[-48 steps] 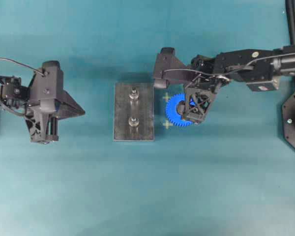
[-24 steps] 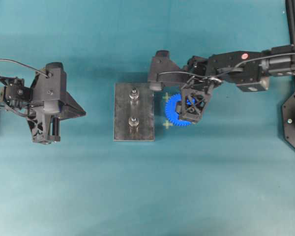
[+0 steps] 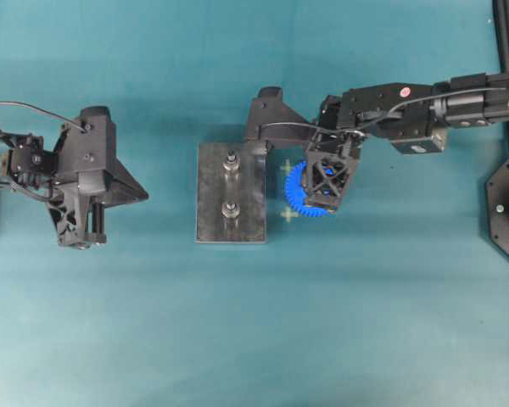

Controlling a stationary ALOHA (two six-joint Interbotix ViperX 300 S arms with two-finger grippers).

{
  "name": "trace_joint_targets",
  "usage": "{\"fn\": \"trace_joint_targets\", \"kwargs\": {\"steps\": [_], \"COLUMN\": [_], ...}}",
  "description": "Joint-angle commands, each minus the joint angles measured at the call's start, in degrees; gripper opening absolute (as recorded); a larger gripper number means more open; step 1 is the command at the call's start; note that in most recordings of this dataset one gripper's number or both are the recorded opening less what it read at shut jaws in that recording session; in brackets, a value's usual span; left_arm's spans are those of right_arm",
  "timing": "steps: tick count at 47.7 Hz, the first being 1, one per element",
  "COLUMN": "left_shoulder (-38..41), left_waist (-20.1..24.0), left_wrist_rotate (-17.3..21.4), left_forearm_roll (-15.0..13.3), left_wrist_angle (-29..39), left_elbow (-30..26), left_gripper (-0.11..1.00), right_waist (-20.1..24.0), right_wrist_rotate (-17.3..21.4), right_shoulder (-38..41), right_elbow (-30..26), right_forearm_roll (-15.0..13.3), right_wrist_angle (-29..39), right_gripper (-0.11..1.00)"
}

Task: Fit the large gear onto the shaft.
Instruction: 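Lift the blue gear and carry it over the upper shaft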

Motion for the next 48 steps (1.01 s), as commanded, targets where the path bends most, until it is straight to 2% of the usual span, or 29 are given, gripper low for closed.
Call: {"fn": "trace_joint_targets", "kwargs": {"steps": [1,10,21,30,38,48], "left_shoulder": [-0.4,-0.4,-0.3,-0.3,-0.3,-0.3], "left_waist": [-0.1,-0.1,-0.1,-0.2,-0.3,-0.4], "left_wrist_rotate": [-0.1,-0.1,-0.1,-0.2,-0.2,-0.3], "left_forearm_roll": [0.1,0.1,0.1,0.1,0.1,0.1], "left_wrist_angle": [-0.5,-0.8,-0.8,-0.8,-0.9,-0.9], "left_elbow": [-1.4,-1.4,-1.5,-1.7,-1.7,-1.7], "left_gripper": [0.00,0.00,0.00,0.00,0.00,0.00], "right_waist": [0.1,0.0,-0.2,-1.1,-1.6,-1.8], "right_wrist_rotate": [0.4,0.4,0.4,-0.4,-0.6,-0.6], "right_shoulder": [-3.3,-5.4,-4.6,-2.7,0.3,4.7], "right_elbow": [-1.3,-4.3,-11.7,-19.3,-25.2,-29.9], "right_forearm_roll": [0.0,-0.1,0.3,0.4,0.4,1.0], "right_wrist_angle": [0.9,3.7,9.1,12.7,13.3,13.5], "right_gripper": [0.49,0.49,0.49,0.49,0.49,0.49]}}
